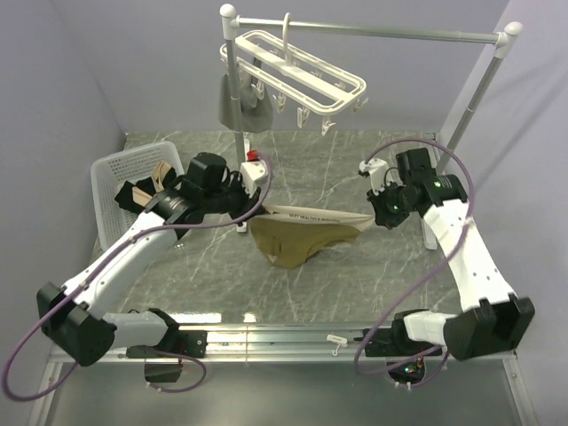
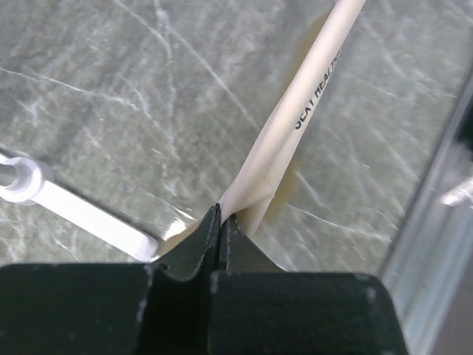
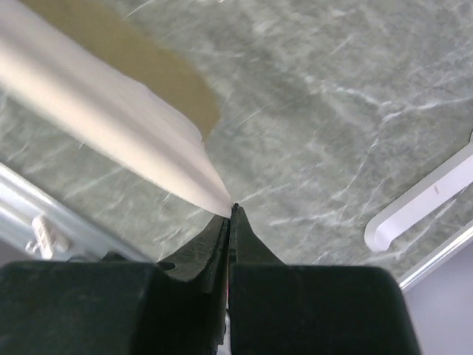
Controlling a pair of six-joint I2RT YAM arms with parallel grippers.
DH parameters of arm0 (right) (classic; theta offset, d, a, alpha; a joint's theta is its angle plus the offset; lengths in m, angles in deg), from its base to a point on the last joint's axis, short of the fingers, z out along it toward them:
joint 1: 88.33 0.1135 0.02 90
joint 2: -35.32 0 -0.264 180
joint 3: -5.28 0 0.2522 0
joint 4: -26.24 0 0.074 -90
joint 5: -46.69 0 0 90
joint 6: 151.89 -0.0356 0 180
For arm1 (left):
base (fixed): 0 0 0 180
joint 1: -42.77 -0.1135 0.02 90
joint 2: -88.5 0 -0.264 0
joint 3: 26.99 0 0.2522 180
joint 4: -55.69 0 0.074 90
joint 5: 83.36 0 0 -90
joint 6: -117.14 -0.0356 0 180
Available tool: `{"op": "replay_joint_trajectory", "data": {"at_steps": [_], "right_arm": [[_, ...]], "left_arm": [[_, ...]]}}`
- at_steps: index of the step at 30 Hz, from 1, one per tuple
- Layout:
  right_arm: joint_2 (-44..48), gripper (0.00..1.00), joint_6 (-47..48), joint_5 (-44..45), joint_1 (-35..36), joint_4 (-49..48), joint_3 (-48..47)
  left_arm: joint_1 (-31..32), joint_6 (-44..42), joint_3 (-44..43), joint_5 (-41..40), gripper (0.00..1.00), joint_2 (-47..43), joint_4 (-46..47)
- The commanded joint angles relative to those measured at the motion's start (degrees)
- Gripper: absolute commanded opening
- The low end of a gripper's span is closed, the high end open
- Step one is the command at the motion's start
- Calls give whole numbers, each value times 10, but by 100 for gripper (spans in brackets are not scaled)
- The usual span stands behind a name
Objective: Clip the underwear to the hanger
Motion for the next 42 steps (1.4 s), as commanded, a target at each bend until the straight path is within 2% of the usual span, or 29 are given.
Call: {"op": "replay_joint_trajectory", "data": {"at_steps": [1,7,11,14,18,20,22,26,27,28,29,30,31,33,34,36,38,39,40,42], "right_arm": [[76,0,43,-34,7,80,-17],[187,0,67,-34,83,131,0],[212,0,59,-32,104,146,-17],[200,0,49,-23,104,128,-6],[141,0,22,13,105,47,47],[83,0,6,47,102,-15,75],[19,0,-4,64,95,-73,86],[-98,0,-34,77,68,-142,55],[-146,0,-41,77,60,-147,42],[-170,4,-49,79,58,-151,14],[-192,9,-62,79,56,-150,0],[-223,16,-70,80,51,-151,-13],[-235,38,-77,84,50,-158,-27],[-257,55,-92,92,45,-158,-39],[-259,74,-96,94,40,-153,-45],[-253,74,-105,94,37,-151,-45],[-239,69,-105,73,31,-137,-35],[-224,65,-104,46,33,-132,-30],[-218,54,-105,31,32,-124,-16],[-205,47,-113,7,42,-122,0]], "left_arm": [[-1,17,6,61,0,-65,-63],[0,44,44,103,0,-178,-98],[-1,44,30,133,0,-190,-135],[0,75,36,138,0,-177,-123],[0,117,56,108,0,-91,-68],[-1,150,64,80,0,-51,-23],[0,146,59,46,0,16,-9],[-3,147,53,11,1,111,74],[-6,146,51,8,3,142,115],[-8,146,45,-8,17,158,132],[-13,145,37,-10,23,193,142],[-16,145,16,-12,35,212,154],[-20,146,5,-27,41,228,154],[-37,155,-28,-34,52,264,148],[-44,157,-36,-37,62,270,135],[-63,163,-34,-40,64,264,133],[-72,151,-20,-17,63,247,130],[-73,145,5,-5,61,223,132],[-73,139,21,9,56,211,137],[-71,135,61,40,52,182,154]]}}
